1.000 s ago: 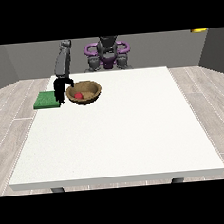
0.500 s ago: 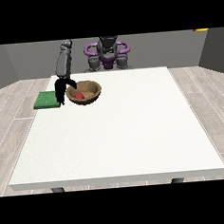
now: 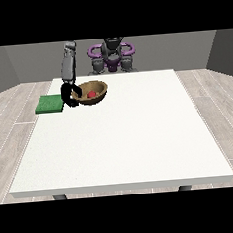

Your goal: Pick the cup and pour the ball into the bowl, then pick the bowl and place it on the pad

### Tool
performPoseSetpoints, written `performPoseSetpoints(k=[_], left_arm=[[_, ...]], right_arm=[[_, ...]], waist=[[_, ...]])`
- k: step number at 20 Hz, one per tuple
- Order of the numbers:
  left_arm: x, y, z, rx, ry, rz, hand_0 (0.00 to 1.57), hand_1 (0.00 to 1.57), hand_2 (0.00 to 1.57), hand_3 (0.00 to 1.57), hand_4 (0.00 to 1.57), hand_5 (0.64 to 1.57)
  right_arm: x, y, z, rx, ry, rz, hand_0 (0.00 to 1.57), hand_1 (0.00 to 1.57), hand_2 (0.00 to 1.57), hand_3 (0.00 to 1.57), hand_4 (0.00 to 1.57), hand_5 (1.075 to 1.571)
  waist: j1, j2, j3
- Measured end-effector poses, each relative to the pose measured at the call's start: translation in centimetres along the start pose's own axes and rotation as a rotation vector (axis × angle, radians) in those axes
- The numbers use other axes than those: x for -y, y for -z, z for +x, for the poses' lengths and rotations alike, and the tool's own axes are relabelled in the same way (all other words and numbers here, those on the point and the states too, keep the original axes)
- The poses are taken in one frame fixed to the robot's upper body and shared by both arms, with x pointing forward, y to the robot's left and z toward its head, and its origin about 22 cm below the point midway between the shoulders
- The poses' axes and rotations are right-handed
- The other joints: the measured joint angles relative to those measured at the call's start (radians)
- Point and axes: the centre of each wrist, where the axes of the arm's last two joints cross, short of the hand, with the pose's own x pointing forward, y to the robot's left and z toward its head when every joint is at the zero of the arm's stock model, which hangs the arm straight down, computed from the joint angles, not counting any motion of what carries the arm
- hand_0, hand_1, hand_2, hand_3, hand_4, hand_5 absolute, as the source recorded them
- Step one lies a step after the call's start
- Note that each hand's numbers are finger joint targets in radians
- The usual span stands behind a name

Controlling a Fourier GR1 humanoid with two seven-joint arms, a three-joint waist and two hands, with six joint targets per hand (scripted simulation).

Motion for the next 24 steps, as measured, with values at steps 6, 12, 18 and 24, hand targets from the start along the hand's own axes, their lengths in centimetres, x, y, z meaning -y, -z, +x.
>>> performPoseSetpoints(k=[6,12,18,24], left_arm=[[-1.1,-0.7,-0.7,-0.016,-0.017,0.013,0.00,0.00,0.00,0.00,1.18,1.525],[-3.0,-2.1,-2.8,-0.086,-0.021,0.058,0.00,0.00,0.00,0.00,1.20,1.539],[-4.5,-3.4,-3.8,-0.118,-0.007,0.099,0.00,0.00,0.00,0.00,1.20,1.544],[-5.8,-5.1,-5.3,-0.142,-0.005,0.133,0.00,0.00,0.00,0.00,1.20,1.543]], right_arm=[[-0.1,0.1,0.8,-0.057,-0.085,-0.044,1.57,1.57,1.57,1.27,1.02,1.545],[-0.9,1.6,2.8,-0.214,-0.094,-0.013,1.57,1.57,1.57,1.03,1.04,1.558],[4.7,3.9,7.9,-0.229,-0.244,-0.071,1.57,1.57,1.57,0.71,1.06,1.566],[11.4,5.5,14.9,-0.214,-0.349,-0.138,1.57,1.57,1.57,0.58,1.09,1.564]], waist=[[0.008,-0.008,0.0216],[-0.022,-0.046,0.0701],[-0.087,-0.064,0.0615],[-0.145,-0.086,0.0517]])
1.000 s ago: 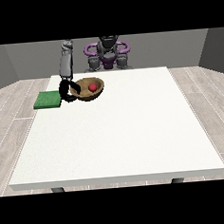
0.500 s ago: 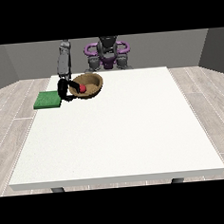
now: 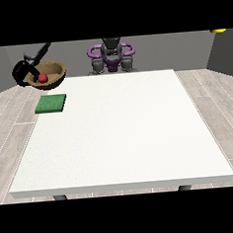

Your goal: Pick the cup and pour the ball into the bowl, then pick the bowl and place it on the pad

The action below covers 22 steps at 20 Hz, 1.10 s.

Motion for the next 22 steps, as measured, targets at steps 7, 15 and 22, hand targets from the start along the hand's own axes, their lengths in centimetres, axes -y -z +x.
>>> performPoseSetpoints(k=[7,15,22], left_arm=[[-2.7,-1.3,-0.3,0.026,0.016,0.040,0.00,0.00,0.00,0.00,1.21,1.555],[-3.8,-1.7,-0.8,0.062,0.021,0.053,0.00,0.00,0.00,0.00,1.21,1.556],[-4.9,-2.3,-1.0,0.058,0.032,0.058,0.00,0.00,0.00,0.00,1.20,1.559]], right_arm=[[2.2,0.4,1.6,0.035,-0.006,0.001,1.57,1.57,1.57,0.38,1.12,1.568],[-0.6,1.1,1.4,0.037,0.083,0.006,1.57,1.57,1.57,0.45,1.04,1.570],[-2.7,1.2,-0.4,0.002,0.146,0.031,1.57,1.57,1.57,0.74,0.90,1.569]], waist=[[-0.028,0.038,-0.0015],[-0.024,0.086,-0.0017],[-0.036,0.074,-0.0012]])
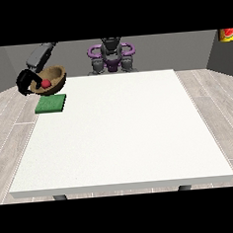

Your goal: Pick the cup and pour the ball into the bowl, then pick the bowl and place it on the pad

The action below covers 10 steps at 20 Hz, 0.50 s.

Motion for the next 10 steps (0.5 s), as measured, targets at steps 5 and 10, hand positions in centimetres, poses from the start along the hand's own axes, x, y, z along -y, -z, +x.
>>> performPoseSetpoints(k=[5,10], left_arm=[[-0.1,0.3,1.4,0.028,-0.006,-0.003,0.00,0.00,0.00,0.00,1.19,1.563],[0.0,0.2,1.0,0.024,-0.003,0.000,0.00,0.00,0.00,0.00,1.19,1.562]], right_arm=[[2.6,0.2,-0.2,-0.022,0.053,-0.090,1.57,1.57,1.57,1.09,0.00,1.550],[3.1,0.4,0.4,0.003,0.044,-0.166,1.49,1.49,1.40,0.80,0.00,1.544]], waist=[[0.018,0.023,0.0004],[0.013,0.023,0.0000]])
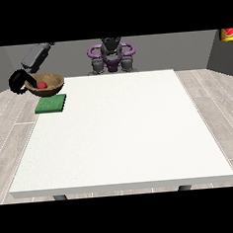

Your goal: Pick the cup and pour the ball into the bowl, then pick the bowl and place it on the pad

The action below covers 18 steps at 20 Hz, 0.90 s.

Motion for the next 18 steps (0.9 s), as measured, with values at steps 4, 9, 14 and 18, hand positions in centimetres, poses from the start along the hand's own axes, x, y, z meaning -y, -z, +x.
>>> performPoseSetpoints(k=[4,9,14,18], left_arm=[[-0.7,-0.4,-0.3,-0.001,0.011,0.009,0.00,0.00,0.00,0.00,1.19,1.565],[-1.9,-0.6,0.3,0.028,0.019,0.014,0.00,0.00,0.00,0.00,1.19,1.566],[-2.0,-0.5,0.5,0.053,0.019,0.010,0.00,0.00,0.00,0.00,1.20,1.568],[-1.9,0.0,1.6,0.069,0.018,0.007,0.00,0.00,0.00,0.00,1.19,1.569]], right_arm=[[-0.8,0.1,0.1,-0.001,0.027,-0.008,1.46,1.46,1.40,0.76,0.00,1.532],[-2.6,0.2,0.7,0.049,0.076,-0.010,1.26,1.26,1.35,0.91,0.11,1.529],[-3.0,0.4,1.2,0.066,0.025,0.002,0.00,0.00,0.21,0.00,0.00,1.442],[-2.9,0.6,1.4,0.062,-0.032,0.040,0.00,0.00,0.00,0.00,0.00,1.400]], waist=[[0.000,0.004,-0.0003],[0.010,0.045,-0.0002],[0.023,0.062,-0.0005],[0.037,0.070,0.0001]])
